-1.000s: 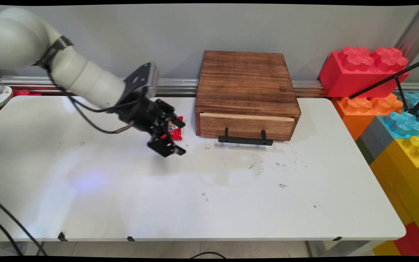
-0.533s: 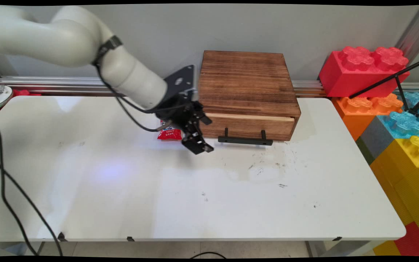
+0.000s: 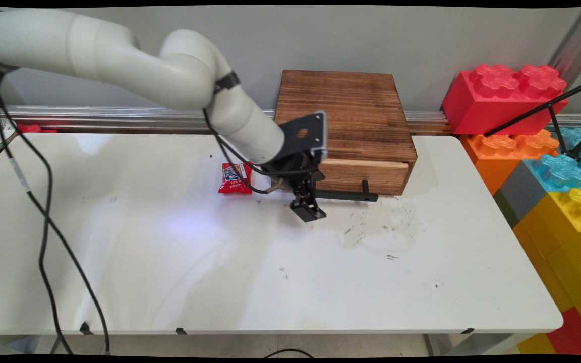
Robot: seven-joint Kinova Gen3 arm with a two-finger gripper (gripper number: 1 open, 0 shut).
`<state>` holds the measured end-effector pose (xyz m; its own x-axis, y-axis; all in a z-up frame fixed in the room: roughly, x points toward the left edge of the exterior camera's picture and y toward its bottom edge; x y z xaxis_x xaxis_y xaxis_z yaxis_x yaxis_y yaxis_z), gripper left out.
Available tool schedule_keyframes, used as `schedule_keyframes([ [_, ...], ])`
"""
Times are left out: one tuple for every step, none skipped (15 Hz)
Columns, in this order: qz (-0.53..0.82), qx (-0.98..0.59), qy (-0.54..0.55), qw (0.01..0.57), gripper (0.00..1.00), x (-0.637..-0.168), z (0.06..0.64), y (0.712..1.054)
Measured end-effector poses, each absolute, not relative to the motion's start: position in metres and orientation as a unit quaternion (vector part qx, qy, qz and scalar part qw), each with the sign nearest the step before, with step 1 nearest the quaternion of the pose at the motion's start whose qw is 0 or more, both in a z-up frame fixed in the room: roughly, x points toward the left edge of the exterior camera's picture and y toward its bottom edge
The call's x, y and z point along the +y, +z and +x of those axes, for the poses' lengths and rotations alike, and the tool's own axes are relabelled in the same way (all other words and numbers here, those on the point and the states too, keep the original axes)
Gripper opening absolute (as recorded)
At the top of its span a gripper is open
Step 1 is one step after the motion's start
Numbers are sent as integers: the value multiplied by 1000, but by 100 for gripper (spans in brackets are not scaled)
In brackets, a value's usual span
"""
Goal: Open the drawer
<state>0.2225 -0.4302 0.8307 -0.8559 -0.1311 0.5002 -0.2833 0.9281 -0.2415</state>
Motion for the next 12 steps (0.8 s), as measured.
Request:
schedule_keyframes([
  [107, -952, 156, 241, 100, -434, 216, 826],
  [104, -953, 158, 237, 100, -437, 210, 821],
  [103, -954, 159, 233, 100, -441, 203, 816],
  [102, -955, 160, 229, 100, -445, 198, 811],
  [101, -955, 161, 226, 100, -448, 193, 807],
  [101, -956, 162, 223, 100, -451, 188, 802],
  [101, -957, 162, 220, 100, -454, 183, 798],
  [101, -957, 163, 218, 100, -457, 180, 794],
  [101, -958, 163, 215, 100, -460, 175, 790],
  [102, -958, 163, 213, 100, -463, 172, 786],
  [103, -959, 162, 211, 100, -465, 169, 783],
  [104, -959, 160, 209, 100, -467, 166, 779],
])
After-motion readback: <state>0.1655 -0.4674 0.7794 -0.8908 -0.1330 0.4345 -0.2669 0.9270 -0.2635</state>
